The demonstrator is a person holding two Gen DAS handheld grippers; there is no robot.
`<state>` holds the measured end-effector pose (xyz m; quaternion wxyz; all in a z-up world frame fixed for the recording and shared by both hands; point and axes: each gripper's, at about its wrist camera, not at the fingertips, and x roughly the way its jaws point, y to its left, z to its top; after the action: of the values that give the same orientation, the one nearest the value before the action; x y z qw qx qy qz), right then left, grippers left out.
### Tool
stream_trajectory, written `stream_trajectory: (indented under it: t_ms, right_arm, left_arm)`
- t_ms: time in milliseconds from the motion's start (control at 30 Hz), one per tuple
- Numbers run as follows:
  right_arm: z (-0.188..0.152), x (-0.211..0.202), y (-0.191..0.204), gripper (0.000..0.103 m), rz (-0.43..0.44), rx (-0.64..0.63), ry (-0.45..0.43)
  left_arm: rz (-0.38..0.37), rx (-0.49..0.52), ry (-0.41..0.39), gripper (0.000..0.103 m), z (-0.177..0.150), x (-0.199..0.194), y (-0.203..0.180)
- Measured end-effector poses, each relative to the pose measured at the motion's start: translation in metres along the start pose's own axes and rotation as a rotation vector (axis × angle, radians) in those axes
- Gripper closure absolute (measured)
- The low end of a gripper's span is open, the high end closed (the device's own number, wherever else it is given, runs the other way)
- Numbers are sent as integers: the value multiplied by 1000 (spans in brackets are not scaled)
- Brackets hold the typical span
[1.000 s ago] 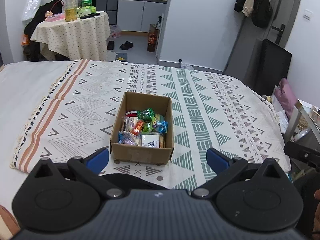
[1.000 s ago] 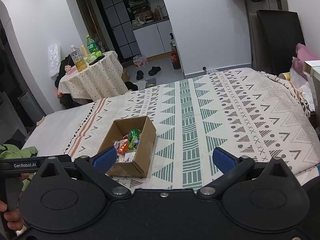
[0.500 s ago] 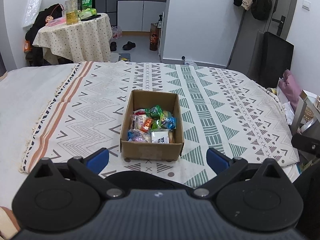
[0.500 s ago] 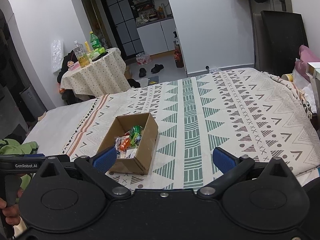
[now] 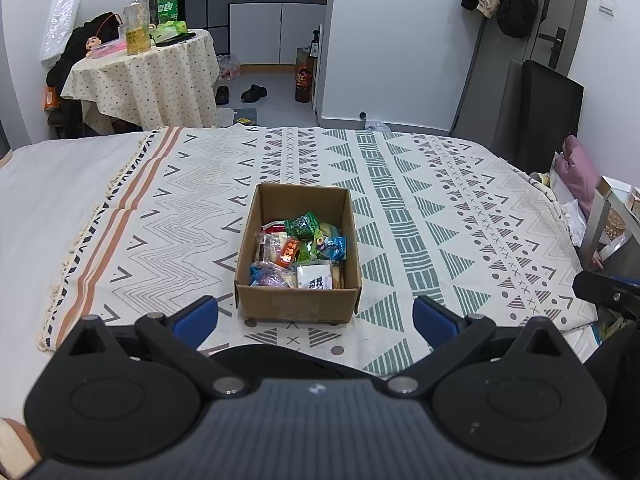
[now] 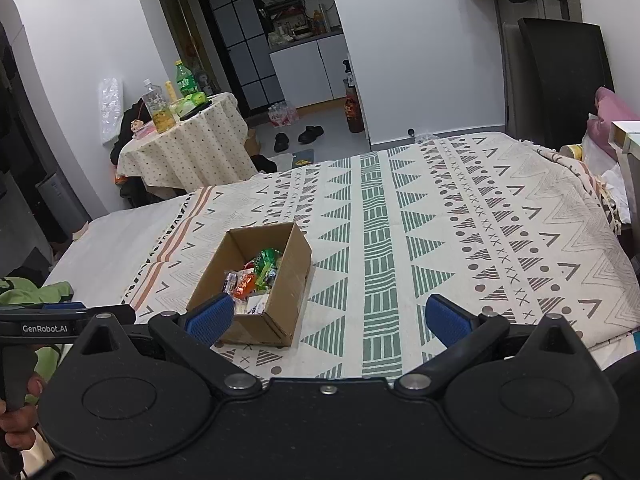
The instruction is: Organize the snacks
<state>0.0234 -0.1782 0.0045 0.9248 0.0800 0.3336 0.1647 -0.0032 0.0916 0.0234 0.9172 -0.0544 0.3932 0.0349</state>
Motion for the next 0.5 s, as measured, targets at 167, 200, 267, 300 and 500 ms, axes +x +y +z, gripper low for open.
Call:
stream_trajectory:
  t_ms: [167,200,267,300,500]
  right_arm:
    - [0,0,1,0,2,-6,-2]
    - [0,0,1,0,2,-5,-1]
    - [0,0,1,0,2,-5,-1]
    - [0,0,1,0,2,-5,-1]
    - [0,0,1,0,4,-6,-1]
  left_arm:
    - [-2,-1,0,0,1,-1,0]
    - [-1,0,-1,0,1,-1,0]
    - [-3,1,-1,0,1,-1,0]
    - [-3,1,-1,0,1,-1,0]
    - [-2,-2,1,0,1,-1,0]
